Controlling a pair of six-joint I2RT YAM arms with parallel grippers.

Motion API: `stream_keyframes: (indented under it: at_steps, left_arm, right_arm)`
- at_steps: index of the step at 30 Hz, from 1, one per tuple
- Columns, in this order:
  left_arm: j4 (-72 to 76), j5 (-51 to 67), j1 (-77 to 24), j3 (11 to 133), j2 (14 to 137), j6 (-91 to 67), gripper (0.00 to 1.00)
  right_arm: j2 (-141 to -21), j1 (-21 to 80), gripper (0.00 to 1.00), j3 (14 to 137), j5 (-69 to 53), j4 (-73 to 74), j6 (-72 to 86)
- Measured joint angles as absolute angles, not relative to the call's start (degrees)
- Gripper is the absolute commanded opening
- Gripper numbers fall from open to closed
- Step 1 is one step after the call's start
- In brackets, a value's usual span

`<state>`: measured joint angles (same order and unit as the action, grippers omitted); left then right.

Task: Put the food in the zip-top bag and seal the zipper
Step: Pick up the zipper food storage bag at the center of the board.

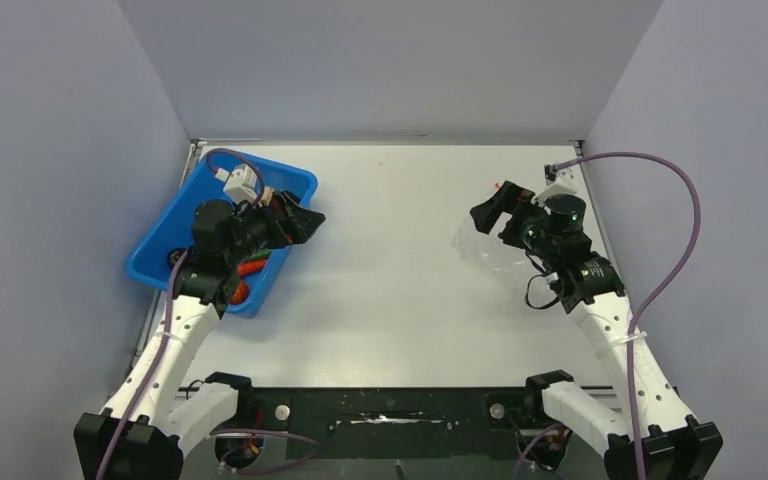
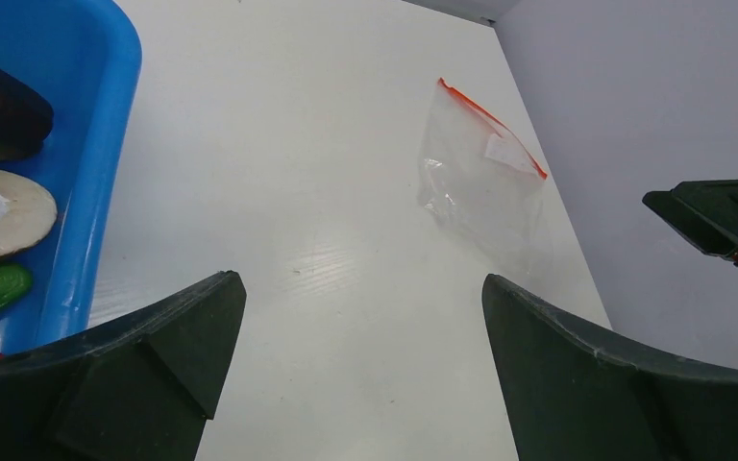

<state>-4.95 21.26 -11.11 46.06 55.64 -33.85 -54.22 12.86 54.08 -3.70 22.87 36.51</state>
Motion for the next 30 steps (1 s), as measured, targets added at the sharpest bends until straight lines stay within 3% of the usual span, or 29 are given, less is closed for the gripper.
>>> stream_keyframes:
  at_steps: [15, 22, 30]
  left_arm:
    - [-4.93, 18.50, -12.78, 46.04, 56.88, -32.88, 0.98]
    - [-5.28, 14.52, -13.58, 45.76, 57.01, -30.06, 0.98]
    - [-7.31, 10.02, -15.03, 45.45, 56.45, -28.95, 0.98]
  right_arm:
    - [-57.76, 12.86, 0.99, 52.40, 3.25, 22.35, 36.97]
    - [-68.38, 12.86, 0.75, 53.23, 8.88, 21.10, 35.99]
    - [-83.55, 13.26, 0.69, 57.71, 11.20, 18.44, 35.31]
